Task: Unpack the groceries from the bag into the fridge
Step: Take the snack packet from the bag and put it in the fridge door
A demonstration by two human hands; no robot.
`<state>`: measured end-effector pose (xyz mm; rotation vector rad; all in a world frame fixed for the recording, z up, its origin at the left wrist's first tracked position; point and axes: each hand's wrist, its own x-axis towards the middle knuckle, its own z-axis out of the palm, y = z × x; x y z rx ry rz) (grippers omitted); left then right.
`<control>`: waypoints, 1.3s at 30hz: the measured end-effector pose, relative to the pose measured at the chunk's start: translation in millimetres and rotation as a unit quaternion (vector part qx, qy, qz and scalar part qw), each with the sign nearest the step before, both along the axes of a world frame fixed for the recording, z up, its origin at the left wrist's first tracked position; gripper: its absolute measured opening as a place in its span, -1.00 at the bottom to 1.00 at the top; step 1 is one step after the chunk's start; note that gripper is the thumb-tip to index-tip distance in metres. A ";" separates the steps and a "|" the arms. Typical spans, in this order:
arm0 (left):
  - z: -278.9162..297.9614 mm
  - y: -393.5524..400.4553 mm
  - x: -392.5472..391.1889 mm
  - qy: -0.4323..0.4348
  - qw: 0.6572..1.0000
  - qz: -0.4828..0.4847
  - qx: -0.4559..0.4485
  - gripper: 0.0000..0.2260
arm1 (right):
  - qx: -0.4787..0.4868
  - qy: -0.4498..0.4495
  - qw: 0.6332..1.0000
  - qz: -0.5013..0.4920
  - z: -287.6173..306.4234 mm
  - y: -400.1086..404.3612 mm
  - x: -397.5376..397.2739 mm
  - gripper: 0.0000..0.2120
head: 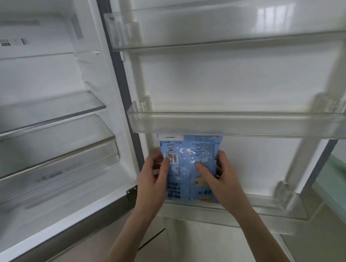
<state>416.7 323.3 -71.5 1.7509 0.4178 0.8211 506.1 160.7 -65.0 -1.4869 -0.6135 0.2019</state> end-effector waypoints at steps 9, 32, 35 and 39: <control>-30.5 25.4 3.2 0.110 0.991 -0.006 0.079 -0.83 | -0.073 0.012 0.997 -0.012 -33.5 13.3 4.7 -0.64; -20.0 14.1 -30.3 0.182 0.934 0.113 0.287 -0.61 | -0.254 -0.300 0.887 -0.243 -28.4 -8.4 -24.8 -0.34; -18.0 13.3 -38.6 0.166 0.928 0.091 0.320 -0.60 | -0.280 -0.343 0.857 -0.263 -28.0 -10.6 -32.6 -0.37; -18.0 22.8 -44.4 0.146 0.915 0.035 0.374 -0.47 | -0.336 -0.341 0.829 -0.290 -22.6 -13.7 -51.6 -0.31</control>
